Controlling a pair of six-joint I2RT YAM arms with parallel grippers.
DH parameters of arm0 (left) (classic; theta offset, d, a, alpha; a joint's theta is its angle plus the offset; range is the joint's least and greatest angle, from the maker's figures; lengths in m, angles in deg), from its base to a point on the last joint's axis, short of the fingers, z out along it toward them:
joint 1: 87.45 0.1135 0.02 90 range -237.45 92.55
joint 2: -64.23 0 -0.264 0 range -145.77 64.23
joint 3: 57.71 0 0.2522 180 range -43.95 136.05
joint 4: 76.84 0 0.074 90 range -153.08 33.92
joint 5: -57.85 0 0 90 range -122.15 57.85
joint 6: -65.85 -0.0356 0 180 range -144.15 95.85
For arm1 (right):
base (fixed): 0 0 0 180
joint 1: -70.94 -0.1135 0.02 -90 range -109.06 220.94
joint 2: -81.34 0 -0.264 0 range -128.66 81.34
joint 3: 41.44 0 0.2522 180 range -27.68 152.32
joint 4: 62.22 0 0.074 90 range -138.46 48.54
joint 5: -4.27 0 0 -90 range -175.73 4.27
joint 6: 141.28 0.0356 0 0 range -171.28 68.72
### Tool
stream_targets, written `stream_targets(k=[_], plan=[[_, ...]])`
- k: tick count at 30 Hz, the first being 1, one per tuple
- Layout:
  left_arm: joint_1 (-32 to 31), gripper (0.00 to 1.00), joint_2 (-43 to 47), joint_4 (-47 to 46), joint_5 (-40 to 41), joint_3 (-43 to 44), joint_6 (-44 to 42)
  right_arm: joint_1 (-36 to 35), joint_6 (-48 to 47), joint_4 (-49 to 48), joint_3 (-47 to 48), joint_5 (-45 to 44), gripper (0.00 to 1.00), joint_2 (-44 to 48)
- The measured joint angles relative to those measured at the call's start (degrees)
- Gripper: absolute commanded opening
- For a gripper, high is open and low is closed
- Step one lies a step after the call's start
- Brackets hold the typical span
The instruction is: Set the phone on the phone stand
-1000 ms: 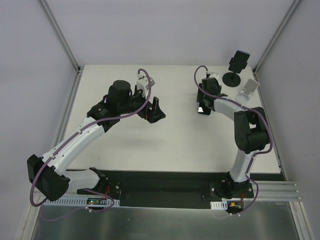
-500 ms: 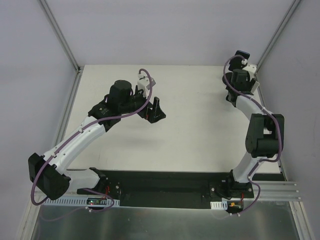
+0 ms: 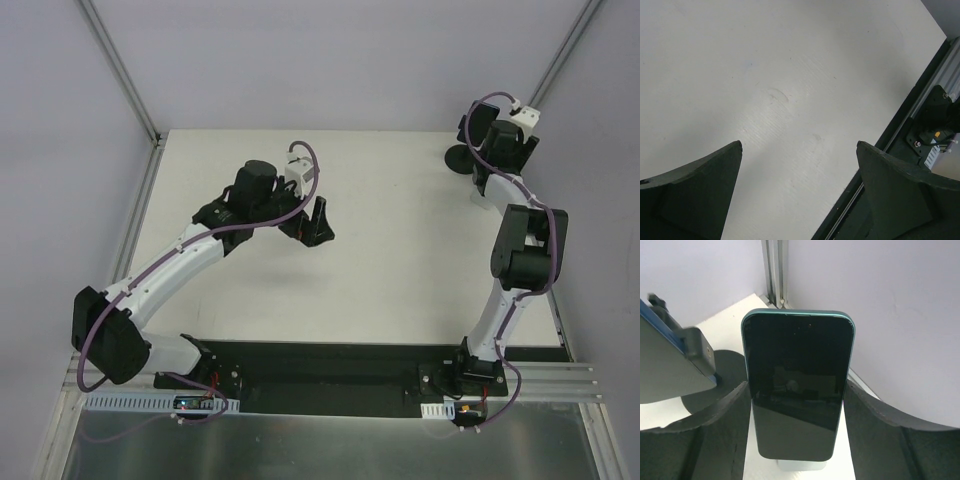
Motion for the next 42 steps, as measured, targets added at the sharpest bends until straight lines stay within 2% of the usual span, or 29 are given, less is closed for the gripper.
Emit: stream_targets(k=[9, 18, 31, 42], plan=[[0.39, 0.95, -1.42, 0.87, -0.24, 0.00, 0.02, 0.00, -3.43, -3.87, -0.02, -0.57, 0.01, -5.53], [0.39, 0.95, -2.40, 1.03, -0.39, 0.02, 0.02, 0.39, -5.53, -10.75, -0.79, -0.68, 0.01, -5.62], [0.74, 0.94, -3.30, 1.05, -1.14, 0.28, 0.04, 1.25, -6.43, -15.80, -6.51, -0.85, 0.03, -5.62], [0.74, 0.94, -4.57, 1.05, -1.51, 0.44, 0.04, 1.25, -5.86, -21.62, -9.70, -3.08, 0.01, -5.49]])
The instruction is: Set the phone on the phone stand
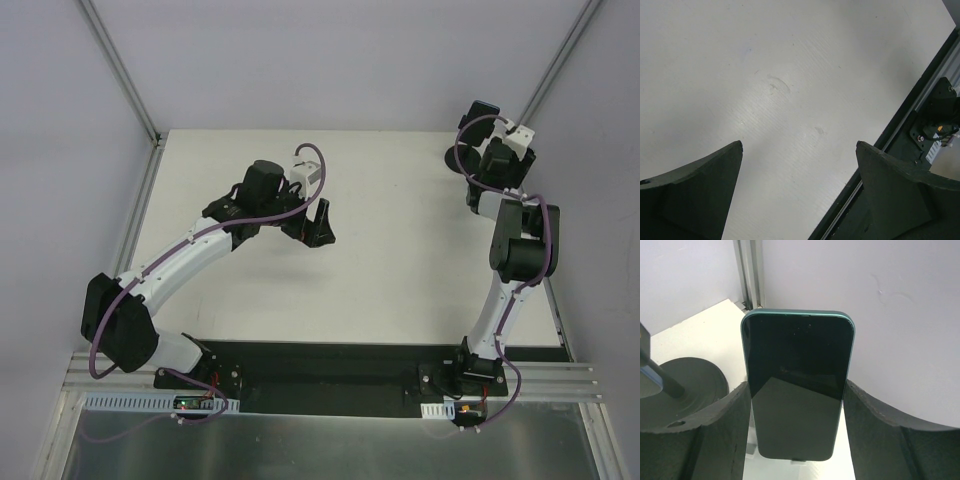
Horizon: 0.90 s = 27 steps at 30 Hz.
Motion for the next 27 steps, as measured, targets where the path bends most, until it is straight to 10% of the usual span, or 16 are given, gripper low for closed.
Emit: stream_targets(k=[27], plan=[[0.02, 0.94, -0.24, 0.00, 0.04, 0.02, 0.00, -4.57, -3.48, -10.88, 1.60, -11.54, 0.01, -4.24]])
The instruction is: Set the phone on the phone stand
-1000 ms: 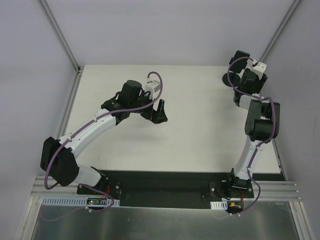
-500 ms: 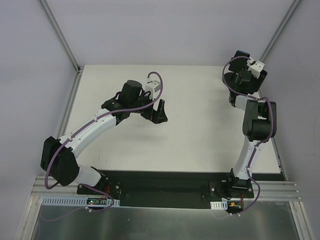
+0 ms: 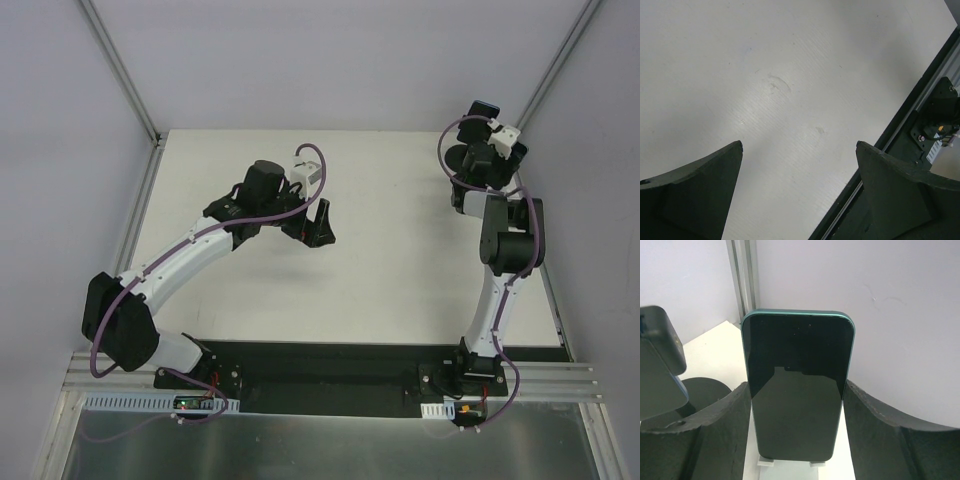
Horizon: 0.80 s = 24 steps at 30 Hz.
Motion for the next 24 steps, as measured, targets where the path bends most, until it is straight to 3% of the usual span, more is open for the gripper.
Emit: stream_targets(k=[6, 12, 21, 22, 24], plan=[[0.00, 0.94, -0.66, 0.00, 0.00, 0.00, 0.00, 0.02, 0.09, -0.46, 0.66, -0.72, 0.01, -1.49], [0.00, 0.94, -1.07, 0.00, -0.02, 0.00, 0.00, 0.07, 0.26, -0.50, 0.66, -0.90, 0.17, -1.53], [0.00, 0.94, -1.16, 0.00, -0.02, 0.00, 0.00, 0.09, 1.16, -2.78, -0.90, -1.03, 0.70, -1.49], [0.00, 0.94, -1.16, 0.00, -0.02, 0.00, 0.00, 0.09, 1.40, -3.23, -1.29, -1.03, 0.80, -1.40], [0.00, 0.94, -1.16, 0.00, -0.02, 0.00, 0.00, 0.11, 2.01, -4.07, -2.29, -0.98, 0.86, -0.92]])
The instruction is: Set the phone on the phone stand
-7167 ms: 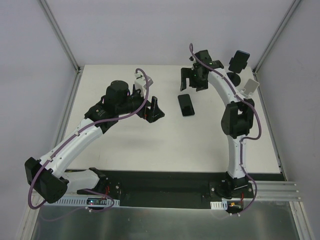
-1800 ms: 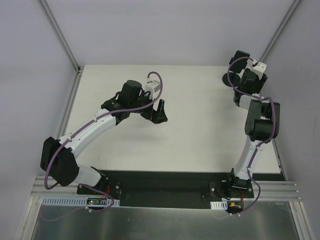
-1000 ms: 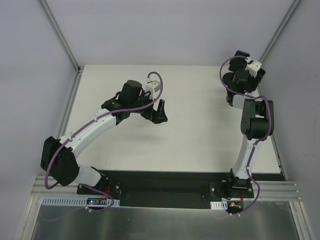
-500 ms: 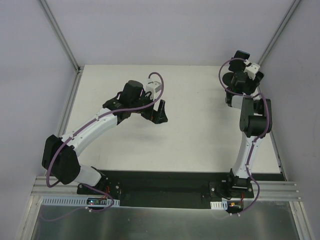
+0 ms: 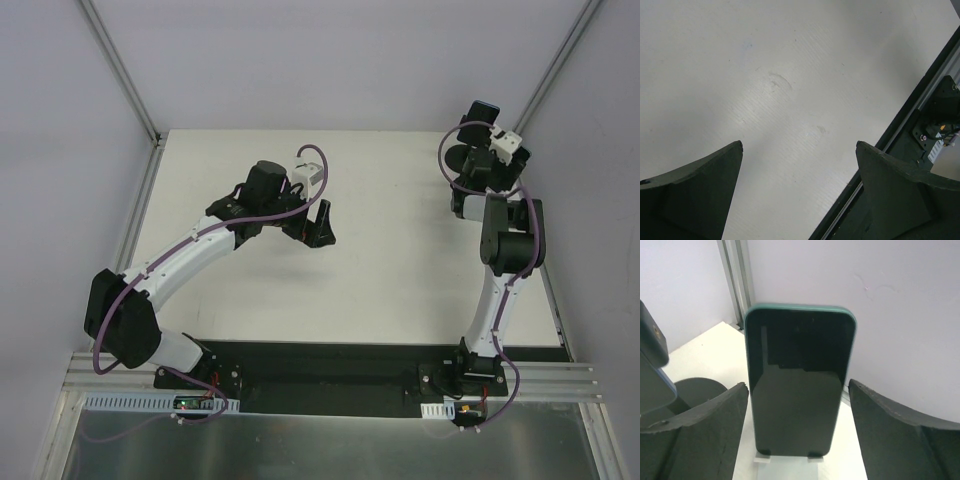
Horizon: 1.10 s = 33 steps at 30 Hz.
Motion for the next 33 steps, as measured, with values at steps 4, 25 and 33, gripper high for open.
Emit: stream_targets(k=[4, 25, 33], plan=[[0.00, 0.94, 0.00, 0.00, 0.02, 0.00, 0.00, 0.00, 0.31, 1.33, -1.07, 0.07, 0.99, 0.61], [0.00, 0.94, 7.69, -0.46, 0.04, -0.04, 0.33, -7.13, 12.44, 51.54, -7.21, 5.75, 0.96, 34.16], [-0.02, 0.95, 14.99, -1.73, 0.00, -0.31, 1.79, -31.52, 16.22, 73.88, -14.36, 22.43, 0.96, 52.68]])
